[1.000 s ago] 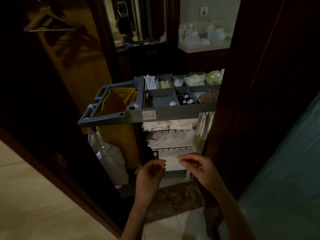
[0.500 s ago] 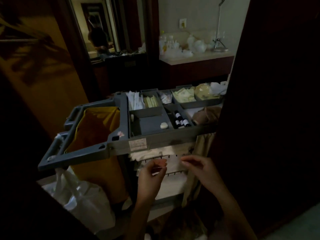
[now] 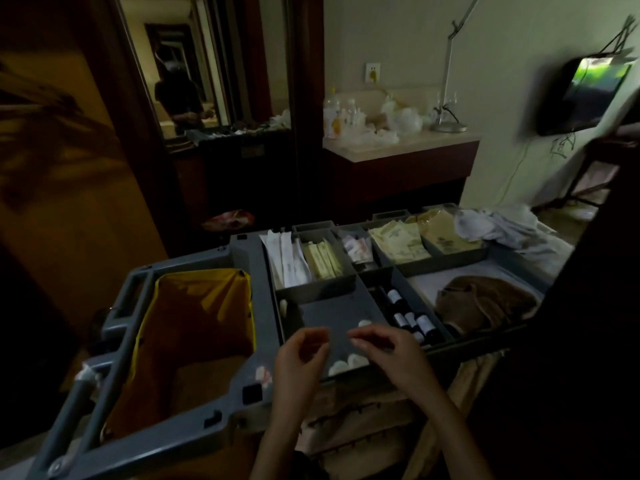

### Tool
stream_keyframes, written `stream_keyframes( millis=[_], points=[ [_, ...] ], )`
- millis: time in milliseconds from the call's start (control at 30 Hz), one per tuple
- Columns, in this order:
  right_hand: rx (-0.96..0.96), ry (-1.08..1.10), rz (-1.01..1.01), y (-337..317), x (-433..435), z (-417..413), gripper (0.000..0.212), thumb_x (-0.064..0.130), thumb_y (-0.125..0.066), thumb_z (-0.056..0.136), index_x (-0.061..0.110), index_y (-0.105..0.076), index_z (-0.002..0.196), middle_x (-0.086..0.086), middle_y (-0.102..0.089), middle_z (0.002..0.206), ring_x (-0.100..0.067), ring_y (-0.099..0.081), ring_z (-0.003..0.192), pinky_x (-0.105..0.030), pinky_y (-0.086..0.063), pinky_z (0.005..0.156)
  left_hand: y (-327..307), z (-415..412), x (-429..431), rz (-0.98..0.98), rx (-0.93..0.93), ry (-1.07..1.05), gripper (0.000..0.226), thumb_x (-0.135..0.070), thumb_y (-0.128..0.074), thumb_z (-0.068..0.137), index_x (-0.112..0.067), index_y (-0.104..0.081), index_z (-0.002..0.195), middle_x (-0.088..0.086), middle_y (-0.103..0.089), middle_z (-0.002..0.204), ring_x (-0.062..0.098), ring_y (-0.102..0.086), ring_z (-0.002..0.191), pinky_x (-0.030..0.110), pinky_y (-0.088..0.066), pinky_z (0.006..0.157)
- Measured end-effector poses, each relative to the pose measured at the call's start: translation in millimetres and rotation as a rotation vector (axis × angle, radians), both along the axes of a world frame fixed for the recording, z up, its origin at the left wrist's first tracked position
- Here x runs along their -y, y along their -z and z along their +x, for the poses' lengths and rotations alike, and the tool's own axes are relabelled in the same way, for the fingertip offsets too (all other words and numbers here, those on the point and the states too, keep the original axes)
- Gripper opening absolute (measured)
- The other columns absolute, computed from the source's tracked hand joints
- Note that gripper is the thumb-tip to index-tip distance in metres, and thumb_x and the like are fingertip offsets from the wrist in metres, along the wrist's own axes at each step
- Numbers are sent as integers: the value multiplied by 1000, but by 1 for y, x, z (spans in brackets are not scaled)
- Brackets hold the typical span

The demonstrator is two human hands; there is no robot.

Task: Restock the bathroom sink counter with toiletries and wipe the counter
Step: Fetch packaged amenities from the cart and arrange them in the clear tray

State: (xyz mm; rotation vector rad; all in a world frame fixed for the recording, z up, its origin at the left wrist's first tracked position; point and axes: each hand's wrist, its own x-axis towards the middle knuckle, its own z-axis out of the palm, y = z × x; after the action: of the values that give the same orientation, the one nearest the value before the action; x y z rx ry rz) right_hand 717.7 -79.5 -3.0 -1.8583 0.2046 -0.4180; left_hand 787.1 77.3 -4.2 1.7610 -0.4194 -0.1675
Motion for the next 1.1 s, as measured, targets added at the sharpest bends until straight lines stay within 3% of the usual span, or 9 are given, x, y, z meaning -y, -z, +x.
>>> stream_keyframes(
  millis=[333, 700, 867, 1100],
  points=[
    [-116, 103, 60, 21, 26, 34, 15, 15, -65, 89, 23, -73, 99, 10, -72, 99, -3, -65, 96, -21, -52, 85, 31, 63, 36, 19, -131, 124, 20, -6, -64, 89, -26, -67, 91, -8, -70, 92, 1, -65, 86, 10, -50, 69],
    [-156, 133, -2, 30, 92, 83, 14, 18, -66, 89, 26, -73, 98, 15, -72, 95, 1, -65, 93, -18, -52, 82, 43, 108, 96, -23, -183, 128, 16, -3, -66, 86, -17, -70, 91, -1, -73, 88, 11, -69, 87, 24, -55, 78],
    [-124, 81, -83, 37, 121, 137, 18, 17, -68, 87, 34, -71, 90, 18, -71, 89, 3, -65, 89, -15, -50, 79, 33, 141, 120, -43, -188, 70, 11, -7, -67, 87, -17, -69, 91, -4, -72, 86, 5, -67, 82, 12, -50, 69],
    [-143, 50, -31, 58, 156, 185, 13, 17, -69, 87, 29, -73, 90, 11, -72, 89, 0, -66, 87, -22, -53, 82, 48, 179, 156, 65, -97, -8, 29, 0, -64, 86, -28, -64, 86, -9, -69, 88, 0, -64, 85, 9, -47, 75]
  ],
)
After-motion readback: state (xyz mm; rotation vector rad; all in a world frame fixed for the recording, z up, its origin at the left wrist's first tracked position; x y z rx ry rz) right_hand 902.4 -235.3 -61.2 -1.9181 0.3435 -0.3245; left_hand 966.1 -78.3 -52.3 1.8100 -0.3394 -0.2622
